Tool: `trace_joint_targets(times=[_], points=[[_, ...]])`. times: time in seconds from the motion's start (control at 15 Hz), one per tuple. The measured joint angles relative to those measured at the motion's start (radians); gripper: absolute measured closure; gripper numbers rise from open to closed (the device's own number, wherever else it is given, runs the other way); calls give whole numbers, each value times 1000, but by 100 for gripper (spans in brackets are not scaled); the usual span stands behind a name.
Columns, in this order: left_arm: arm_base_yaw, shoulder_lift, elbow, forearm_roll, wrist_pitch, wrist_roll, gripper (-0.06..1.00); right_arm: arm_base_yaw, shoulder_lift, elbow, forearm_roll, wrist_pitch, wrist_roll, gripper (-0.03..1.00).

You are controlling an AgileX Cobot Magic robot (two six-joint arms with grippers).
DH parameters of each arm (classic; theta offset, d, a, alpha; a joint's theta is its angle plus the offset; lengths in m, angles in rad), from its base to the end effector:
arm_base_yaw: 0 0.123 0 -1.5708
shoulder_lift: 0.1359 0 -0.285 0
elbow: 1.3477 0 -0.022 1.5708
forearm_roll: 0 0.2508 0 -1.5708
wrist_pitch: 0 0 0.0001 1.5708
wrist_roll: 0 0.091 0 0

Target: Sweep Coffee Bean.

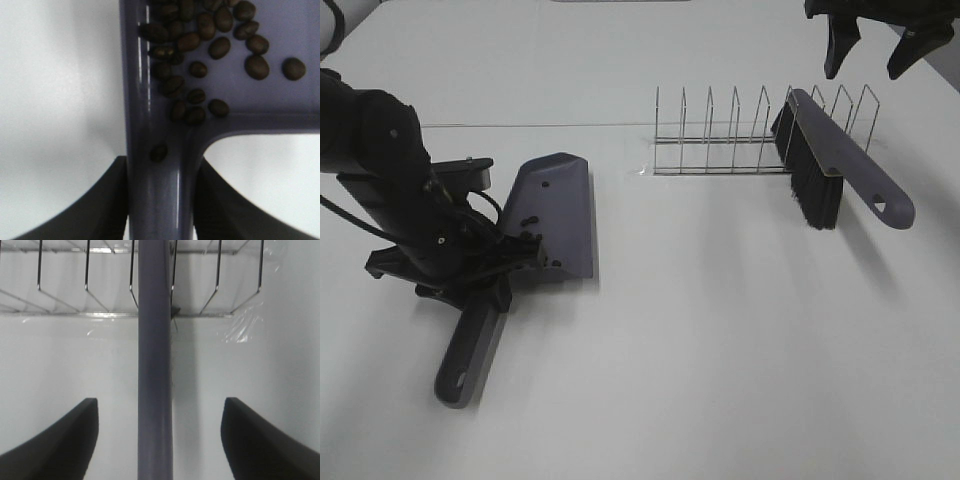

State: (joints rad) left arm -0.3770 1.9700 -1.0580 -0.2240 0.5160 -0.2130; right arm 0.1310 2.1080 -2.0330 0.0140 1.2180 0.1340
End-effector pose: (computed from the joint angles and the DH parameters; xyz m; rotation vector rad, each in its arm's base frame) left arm 0.3247 -0.1393 0.1110 -0.0270 2.9475 -0.2862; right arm 0.4565 0.0613 0.2859 0.0075 2.7803 0.0871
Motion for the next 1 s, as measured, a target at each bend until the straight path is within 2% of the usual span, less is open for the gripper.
trace_joint_targets(times=[0.4, 0.53, 0.6, 0.87, 1.0], points=[[0, 38, -1, -2, -21, -4, 56, 0, -244, 380, 6, 1, -1, 31], [0, 38, -8, -4, -10, -3, 39, 0, -327, 485, 6, 1, -1, 31], [0, 37, -10, -3, 1, 4, 35, 0, -352, 514, 6, 1, -1, 31], [0, -59, -13, 9, 109, 30, 32, 0, -583, 731, 6, 1, -1, 31], [0, -190, -21, 68, 170, 29, 32, 0, -725, 837, 6, 2, -4, 31]])
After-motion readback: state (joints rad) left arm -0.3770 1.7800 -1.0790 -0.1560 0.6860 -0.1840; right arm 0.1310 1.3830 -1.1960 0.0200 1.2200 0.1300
